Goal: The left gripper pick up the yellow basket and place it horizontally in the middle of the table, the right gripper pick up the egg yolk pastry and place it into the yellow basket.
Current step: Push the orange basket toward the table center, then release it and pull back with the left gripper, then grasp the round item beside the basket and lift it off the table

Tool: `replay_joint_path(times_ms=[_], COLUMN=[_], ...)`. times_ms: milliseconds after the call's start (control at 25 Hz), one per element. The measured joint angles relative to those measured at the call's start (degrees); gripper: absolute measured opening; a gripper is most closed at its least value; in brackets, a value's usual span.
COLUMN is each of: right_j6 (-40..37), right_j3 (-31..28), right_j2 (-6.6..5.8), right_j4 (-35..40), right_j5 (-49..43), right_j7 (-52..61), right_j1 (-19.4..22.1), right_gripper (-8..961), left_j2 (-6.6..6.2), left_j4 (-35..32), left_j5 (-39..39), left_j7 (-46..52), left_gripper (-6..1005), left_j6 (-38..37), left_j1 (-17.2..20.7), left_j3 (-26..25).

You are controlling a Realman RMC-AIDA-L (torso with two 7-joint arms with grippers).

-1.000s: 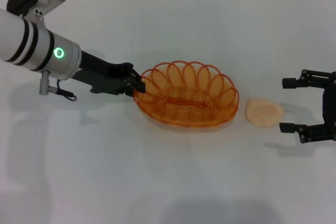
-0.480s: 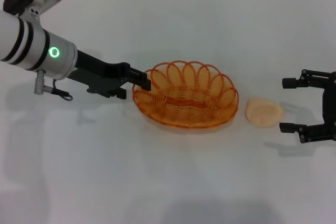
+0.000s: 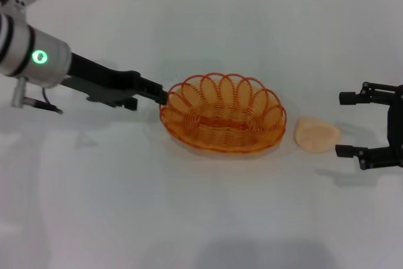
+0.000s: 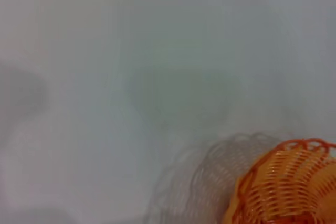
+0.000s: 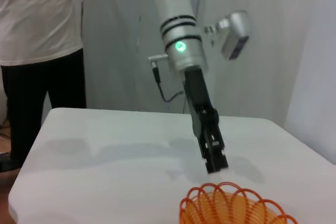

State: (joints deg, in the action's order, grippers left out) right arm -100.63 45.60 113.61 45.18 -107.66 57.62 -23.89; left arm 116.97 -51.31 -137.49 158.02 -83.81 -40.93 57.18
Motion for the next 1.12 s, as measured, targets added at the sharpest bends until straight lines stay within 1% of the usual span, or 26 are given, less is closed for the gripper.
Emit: replay_joint_path(times_ms=[80, 160, 200, 280, 400, 440, 560, 720, 840, 1000, 1120], right_j6=[-0.07, 0.02, 0.15, 0.42, 0.55, 0.73, 1.76, 2.98, 3.25, 3.86, 5.47], right_j3=[-0.37, -0.4, -0.41, -0.41, -0.32, -0.27, -0.16, 0.0, 0.05, 0.1, 0.34], right_j2=[-0.28, -0.75, -1.06, -1.36, -1.62, -1.67, -1.69, -1.25, -0.84, -0.26, 0.23], right_j4=[0.04, 0.06, 0.07, 0.08, 0.33, 0.52, 1.16, 2.18, 2.23, 2.29, 2.28], right_j5=[0.0, -0.18, -0.38, -0.6, -0.75, -0.81, -1.52, -3.83, -4.0, -4.05, -4.25], right_j7=[1.01, 2.33, 3.18, 4.33, 6.04, 6.7, 8.82, 10.66, 10.75, 11.26, 12.37], right_j1=[0.2, 0.35, 0.39, 0.45, 0.5, 0.5, 0.5, 0.28, 0.14, 0.08, 0.03], right_gripper=[753, 752, 752, 751, 749, 748, 747, 745, 743, 741, 739], left_j2=[-0.29, -0.92, -1.3, -1.65, -1.39, -1.19, -1.0, -0.9, -0.2, 0.66, 0.77], left_j4=[-3.77, -6.31, -7.13, -8.44, -11.1, -11.6, -11.93, -11.72, -10.17, -7.99, -5.1], left_j5=[1.19, 3.49, 4.81, 7.44, 13.05, 15.78, 22.55, 25.76, 25.85, 25.34, 25.34], left_j7=[-3.2, -8.9, -12.61, -20.01, -32.73, -37.75, -48.41, -58.26, -67.38, -74.33, -78.96], left_gripper=[743, 747, 751, 759, 771, 775, 787, 803, 809, 814, 816], left_j6=[-1.84, -4.1, -5.08, -6.59, -7.5, -7.4, -7.3, -7.19, -7.52, -7.42, -7.92], left_j1=[1.72, 3.42, 4.23, 5.81, 9.72, 11.26, 14.61, 17.01, 18.37, 20.08, 20.66], left_j3=[-0.03, -0.02, -0.02, -0.03, -0.07, -0.1, -0.15, -0.23, -1.48, -3.32, -5.47])
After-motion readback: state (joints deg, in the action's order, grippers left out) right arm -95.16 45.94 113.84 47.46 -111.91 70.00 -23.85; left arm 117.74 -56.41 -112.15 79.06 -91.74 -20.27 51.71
